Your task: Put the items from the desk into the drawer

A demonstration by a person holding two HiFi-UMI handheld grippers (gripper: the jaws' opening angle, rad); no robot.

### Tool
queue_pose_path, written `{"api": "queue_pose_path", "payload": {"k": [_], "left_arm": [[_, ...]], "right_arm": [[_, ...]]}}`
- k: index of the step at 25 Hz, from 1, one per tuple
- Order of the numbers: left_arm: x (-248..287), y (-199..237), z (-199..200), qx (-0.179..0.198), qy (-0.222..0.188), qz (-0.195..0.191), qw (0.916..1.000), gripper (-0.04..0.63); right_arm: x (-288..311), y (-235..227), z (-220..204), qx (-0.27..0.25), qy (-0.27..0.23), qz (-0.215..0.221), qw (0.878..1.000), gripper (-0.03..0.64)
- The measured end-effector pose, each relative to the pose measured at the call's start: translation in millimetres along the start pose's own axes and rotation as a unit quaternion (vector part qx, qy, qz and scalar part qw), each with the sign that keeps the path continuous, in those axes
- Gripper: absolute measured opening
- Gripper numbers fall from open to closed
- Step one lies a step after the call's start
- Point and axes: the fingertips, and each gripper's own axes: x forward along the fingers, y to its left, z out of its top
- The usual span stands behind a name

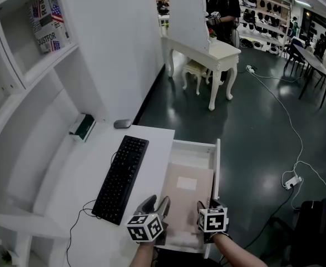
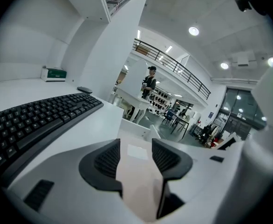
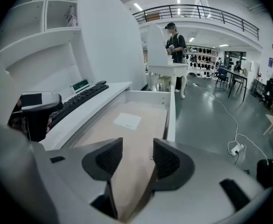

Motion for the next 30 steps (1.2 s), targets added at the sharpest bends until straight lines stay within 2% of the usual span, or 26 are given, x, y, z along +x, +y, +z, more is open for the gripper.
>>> {"api": "queue_pose_path", "payload": {"k": [5,10,21,30], "left_arm": [[-6.7,5.6,-2.7,-0.002,0.001,0.004,1.0000,0.212],[-14.3,6.5,0.0,0.010,-0.006,0.014,0.9998,0.201],[-46.0,2.0,8.2,0.045,-0.029,0.042,0.9977,0.086],[-76.7,-14.0,16.9,0.088,-0.048,0.044,0.9940,0.043]], "right_arm": [[-10.1,9.6,9.0,0.024,-0.035,0.034,0.999,0.194],[-32.9,16.0,26.5,0.030,-0.083,0.063,0.994,0.138],[-99.3,25.4,63.3,0.024,-0.166,0.106,0.980,0.045],[-145.8,34.0,74.2,0.002,-0.217,0.121,0.969,0.002]]}}
